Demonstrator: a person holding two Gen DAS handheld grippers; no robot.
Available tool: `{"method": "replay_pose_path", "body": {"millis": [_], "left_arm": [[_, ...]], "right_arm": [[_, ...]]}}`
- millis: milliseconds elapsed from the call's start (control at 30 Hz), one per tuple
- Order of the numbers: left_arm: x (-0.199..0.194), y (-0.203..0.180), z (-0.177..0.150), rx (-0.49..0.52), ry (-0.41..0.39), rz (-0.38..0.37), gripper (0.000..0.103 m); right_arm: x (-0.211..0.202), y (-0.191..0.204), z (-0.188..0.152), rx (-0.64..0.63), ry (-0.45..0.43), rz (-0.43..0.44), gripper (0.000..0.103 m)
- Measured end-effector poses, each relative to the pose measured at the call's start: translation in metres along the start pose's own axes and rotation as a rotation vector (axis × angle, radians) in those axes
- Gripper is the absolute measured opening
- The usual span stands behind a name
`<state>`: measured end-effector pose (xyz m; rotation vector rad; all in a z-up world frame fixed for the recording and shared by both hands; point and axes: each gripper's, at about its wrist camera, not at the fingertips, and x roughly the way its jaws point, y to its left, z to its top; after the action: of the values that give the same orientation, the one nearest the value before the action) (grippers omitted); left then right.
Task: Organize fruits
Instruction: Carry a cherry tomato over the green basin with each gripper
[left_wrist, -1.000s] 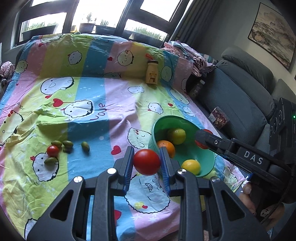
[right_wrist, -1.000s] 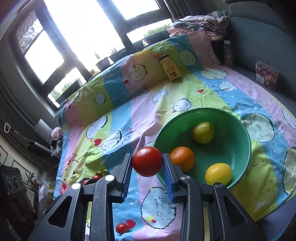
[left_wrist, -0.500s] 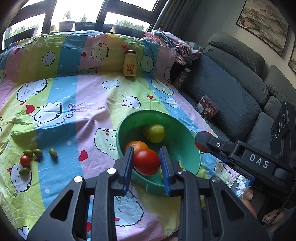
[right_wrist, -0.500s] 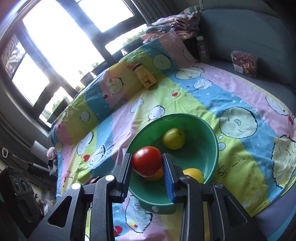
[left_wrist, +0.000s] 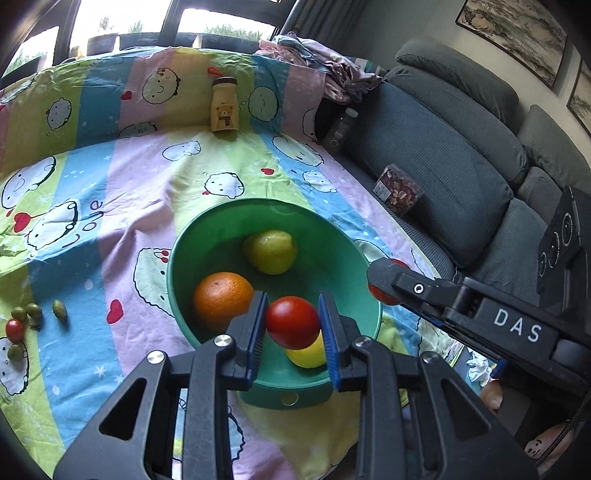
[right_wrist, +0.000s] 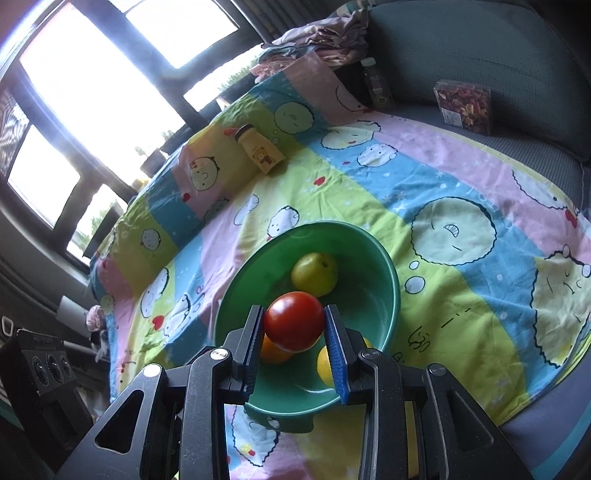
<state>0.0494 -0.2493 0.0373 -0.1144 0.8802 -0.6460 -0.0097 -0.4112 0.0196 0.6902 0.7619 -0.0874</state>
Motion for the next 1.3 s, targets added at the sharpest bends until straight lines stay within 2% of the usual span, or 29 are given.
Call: {"method": "replay_pose_path", "body": {"millis": [233,700,1300], "left_arm": [[0.016,0.003,-0.004,-0.013,0.039,-0.017,0.028],[0.035,-0.001,-0.010,-0.008,0.084,-0.019,0.028],[0.040,0.002,-0.012,-0.013,0.088,-0.014,0.028]], "right_arm": [[0.005,-0.005,0.000,0.010,0.028,0.021,0.035],[0.016,-0.014,0.001,0.031,0.060,-0.030,0.035],[0.022,-0.010,-0.001,0.025,0.084,-0.046,0.035]]}}
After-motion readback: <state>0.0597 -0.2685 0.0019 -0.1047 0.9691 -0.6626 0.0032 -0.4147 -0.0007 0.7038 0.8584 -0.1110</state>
